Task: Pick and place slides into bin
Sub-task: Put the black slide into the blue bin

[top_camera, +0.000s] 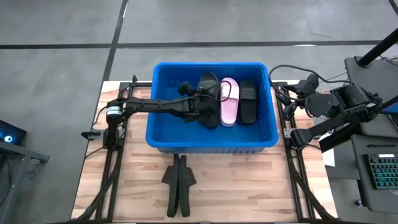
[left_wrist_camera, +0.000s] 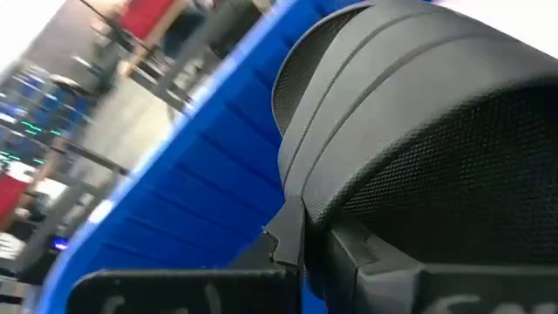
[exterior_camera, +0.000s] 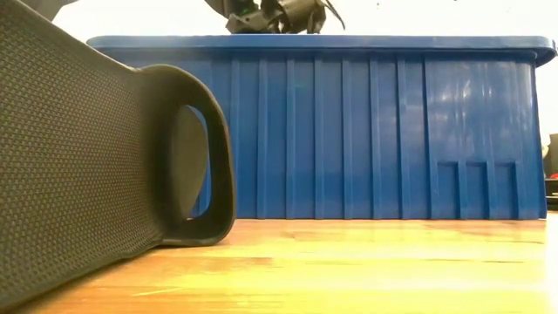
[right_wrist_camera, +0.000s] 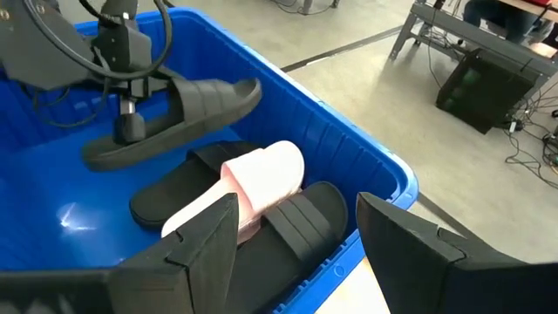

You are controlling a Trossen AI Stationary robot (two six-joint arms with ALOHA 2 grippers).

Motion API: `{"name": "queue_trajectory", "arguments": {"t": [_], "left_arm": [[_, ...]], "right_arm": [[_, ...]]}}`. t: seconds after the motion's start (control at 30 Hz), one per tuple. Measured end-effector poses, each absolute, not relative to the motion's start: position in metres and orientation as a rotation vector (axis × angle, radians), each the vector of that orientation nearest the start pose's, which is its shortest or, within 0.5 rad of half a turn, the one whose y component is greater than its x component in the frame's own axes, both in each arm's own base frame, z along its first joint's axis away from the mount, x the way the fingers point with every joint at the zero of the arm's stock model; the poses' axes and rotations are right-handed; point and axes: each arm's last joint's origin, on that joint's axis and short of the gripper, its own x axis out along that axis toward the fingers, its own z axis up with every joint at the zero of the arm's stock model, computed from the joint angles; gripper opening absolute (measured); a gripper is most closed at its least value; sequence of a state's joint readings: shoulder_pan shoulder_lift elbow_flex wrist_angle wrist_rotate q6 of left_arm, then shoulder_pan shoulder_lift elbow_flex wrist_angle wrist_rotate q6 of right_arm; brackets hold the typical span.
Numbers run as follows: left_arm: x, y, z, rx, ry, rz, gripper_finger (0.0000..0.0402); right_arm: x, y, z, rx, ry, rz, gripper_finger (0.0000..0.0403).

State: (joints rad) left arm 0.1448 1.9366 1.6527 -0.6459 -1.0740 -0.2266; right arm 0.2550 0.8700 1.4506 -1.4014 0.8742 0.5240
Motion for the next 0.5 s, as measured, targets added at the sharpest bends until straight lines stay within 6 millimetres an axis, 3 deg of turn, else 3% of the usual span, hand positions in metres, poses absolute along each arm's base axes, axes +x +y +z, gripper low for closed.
{"name": "queue_trajectory", "arguments": {"t": [0.3, 0.5], "left_arm": [[0.413, 0.105, 0.241, 0.239, 0.876, 1.196, 0.0], [0.417, 0.12, 0.237, 0.147, 0.899, 1.204, 0.0]], "right_arm": [[0.084, -0.001, 0.427, 0.035, 0.517, -0.753, 0.0224], [0.084, -0.001, 0.427, 0.034, 0.518, -0.753, 0.0224]]}}
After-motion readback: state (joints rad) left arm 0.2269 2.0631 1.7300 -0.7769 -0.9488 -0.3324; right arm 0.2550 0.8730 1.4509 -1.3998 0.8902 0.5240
